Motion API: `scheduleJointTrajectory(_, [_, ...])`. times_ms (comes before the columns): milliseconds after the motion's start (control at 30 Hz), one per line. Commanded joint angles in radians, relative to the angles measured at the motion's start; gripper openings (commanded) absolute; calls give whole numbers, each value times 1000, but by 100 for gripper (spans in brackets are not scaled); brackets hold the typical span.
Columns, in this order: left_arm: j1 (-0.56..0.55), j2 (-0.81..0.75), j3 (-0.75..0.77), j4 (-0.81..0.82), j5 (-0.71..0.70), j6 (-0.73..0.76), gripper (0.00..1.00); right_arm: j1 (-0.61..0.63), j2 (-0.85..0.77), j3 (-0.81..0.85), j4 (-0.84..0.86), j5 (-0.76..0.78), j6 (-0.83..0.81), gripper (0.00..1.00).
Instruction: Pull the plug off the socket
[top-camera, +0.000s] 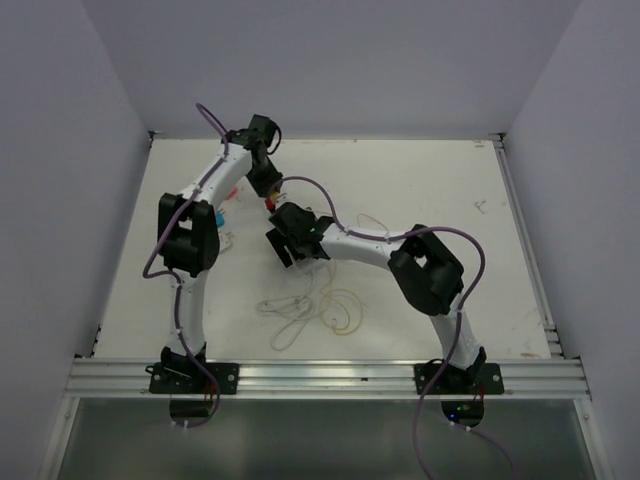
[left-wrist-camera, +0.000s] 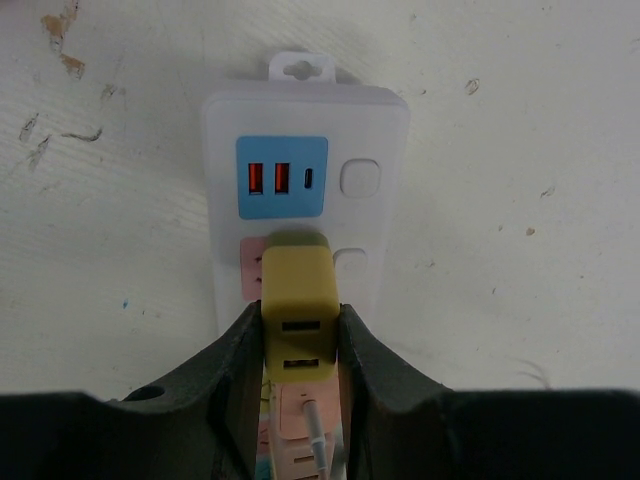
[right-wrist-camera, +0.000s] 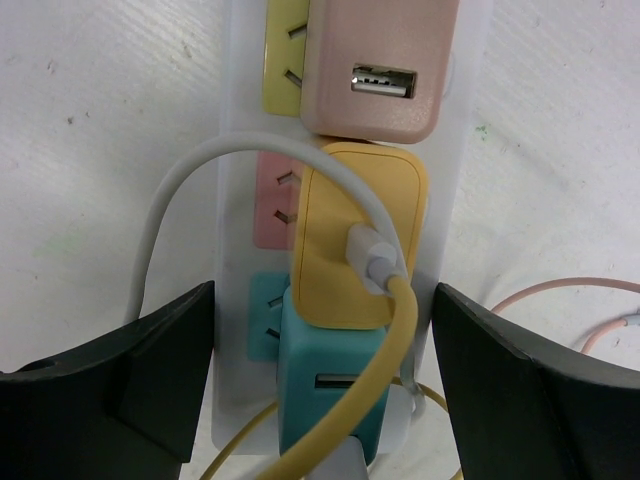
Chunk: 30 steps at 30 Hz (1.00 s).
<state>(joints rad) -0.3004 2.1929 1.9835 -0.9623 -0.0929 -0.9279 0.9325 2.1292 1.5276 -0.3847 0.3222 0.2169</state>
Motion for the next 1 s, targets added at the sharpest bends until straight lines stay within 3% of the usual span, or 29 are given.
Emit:
scheduleJointTrajectory(0, [-16, -53, 147, 14, 125, -31, 0, 0, 195, -73, -200, -141, -10, 0])
scheduleJointTrajectory(333, [-9, -44, 163, -23, 70, 4, 0, -1, 233, -40, -226, -161, -13, 0])
scheduleJointTrajectory(700, [38, -160, 49, 92, 67, 80, 0, -64, 140, -118, -200, -201, 15, 0])
scheduleJointTrajectory(833, [105, -272, -131, 242, 163, 98, 0, -89, 101, -155, -203, -198, 19, 0])
scheduleJointTrajectory(967, [179, -390, -419, 480, 257, 98, 0, -107, 75, -191, -195, -201, 19, 0])
